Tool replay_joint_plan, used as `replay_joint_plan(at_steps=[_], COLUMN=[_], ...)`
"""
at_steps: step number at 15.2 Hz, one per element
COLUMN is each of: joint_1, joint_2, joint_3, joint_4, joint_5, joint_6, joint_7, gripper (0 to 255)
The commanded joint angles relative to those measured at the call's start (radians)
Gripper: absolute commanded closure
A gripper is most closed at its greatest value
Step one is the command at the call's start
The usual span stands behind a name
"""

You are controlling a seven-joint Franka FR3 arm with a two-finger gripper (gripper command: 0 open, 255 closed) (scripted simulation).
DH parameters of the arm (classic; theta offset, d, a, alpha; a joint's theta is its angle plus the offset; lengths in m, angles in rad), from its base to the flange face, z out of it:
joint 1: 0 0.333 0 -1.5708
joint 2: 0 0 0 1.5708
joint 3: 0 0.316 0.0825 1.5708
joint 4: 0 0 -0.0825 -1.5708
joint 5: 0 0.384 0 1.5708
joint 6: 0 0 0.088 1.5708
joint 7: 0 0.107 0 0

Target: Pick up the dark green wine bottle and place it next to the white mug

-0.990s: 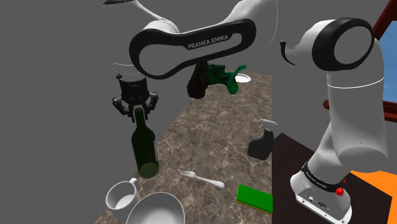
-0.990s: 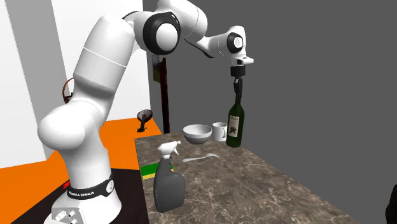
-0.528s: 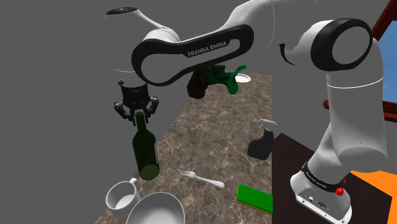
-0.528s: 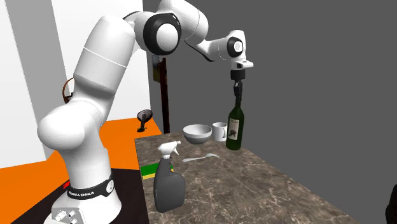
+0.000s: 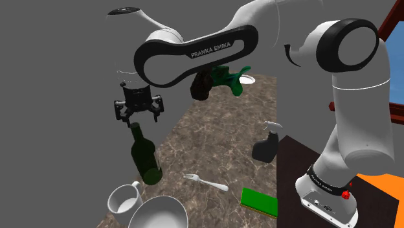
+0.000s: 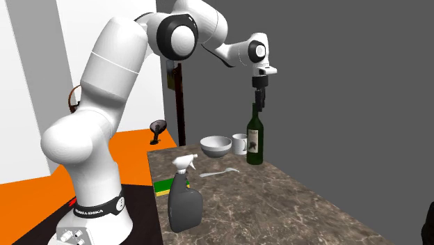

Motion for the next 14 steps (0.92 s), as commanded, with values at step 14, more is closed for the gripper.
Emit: replay_joint_plan(at_steps=[14], joint_1=[0.011], joint_2=[-0.021], joint_3=[0.009], joint_4=[0.097], joint_5=[0.015], joint_6=[-0.114], joint_7=[-0.014], gripper=[0])
